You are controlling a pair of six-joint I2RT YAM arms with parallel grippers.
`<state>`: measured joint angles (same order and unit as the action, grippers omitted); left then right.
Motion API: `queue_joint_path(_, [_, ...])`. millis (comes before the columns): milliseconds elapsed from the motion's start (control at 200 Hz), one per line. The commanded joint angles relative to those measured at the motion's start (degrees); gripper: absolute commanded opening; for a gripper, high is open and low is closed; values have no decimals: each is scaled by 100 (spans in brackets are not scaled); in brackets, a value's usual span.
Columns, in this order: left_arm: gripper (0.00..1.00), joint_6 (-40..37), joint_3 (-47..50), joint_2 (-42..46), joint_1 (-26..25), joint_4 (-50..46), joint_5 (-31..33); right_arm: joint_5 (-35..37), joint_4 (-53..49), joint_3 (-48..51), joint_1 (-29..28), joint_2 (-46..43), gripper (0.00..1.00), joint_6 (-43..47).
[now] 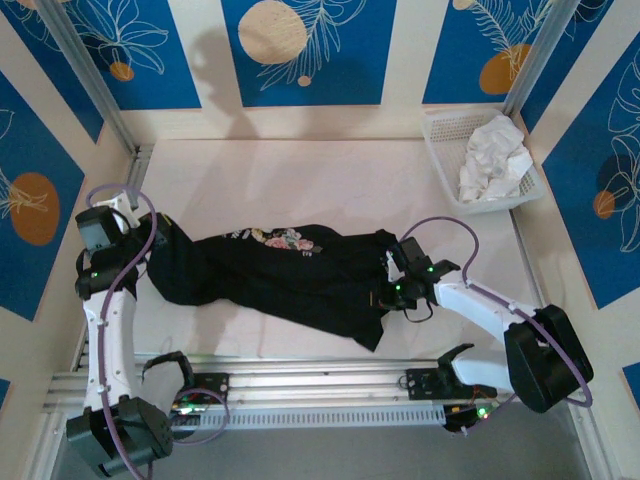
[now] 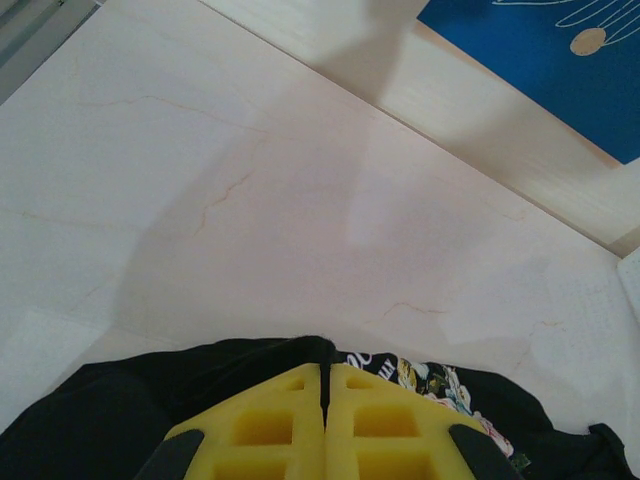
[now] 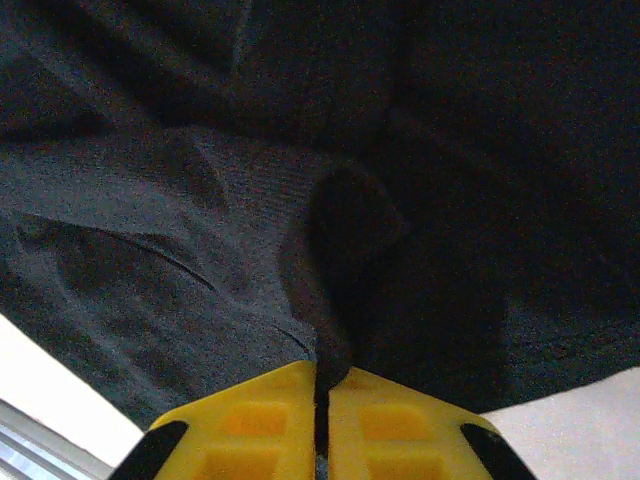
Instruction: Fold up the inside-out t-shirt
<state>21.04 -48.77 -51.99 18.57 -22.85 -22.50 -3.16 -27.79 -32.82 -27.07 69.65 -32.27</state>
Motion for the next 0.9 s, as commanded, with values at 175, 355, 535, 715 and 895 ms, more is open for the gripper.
queue_joint_path(175, [0,94,7,47,-42,152,-166,-32,-531,-407,-7,-590,0,180])
queue_joint_path(355, [0,599,-380,251,-46,330,-347,-567,-681,-1355,737,-1279,0,449])
queue_joint_path(535, [0,1756,-1002,323,-40,1158,-855,-1072,-127,-2300,1826,-1626,0,362])
queue_joint_path(715, [0,1698,-2323,686,-43,925,-1213,-894,-728,-3806,2495,-2040,0,505])
queue_joint_path(895, [0,351,-4392,813,-43,-605,-450,-126,-1521,-5246,2628,-2611,0,816])
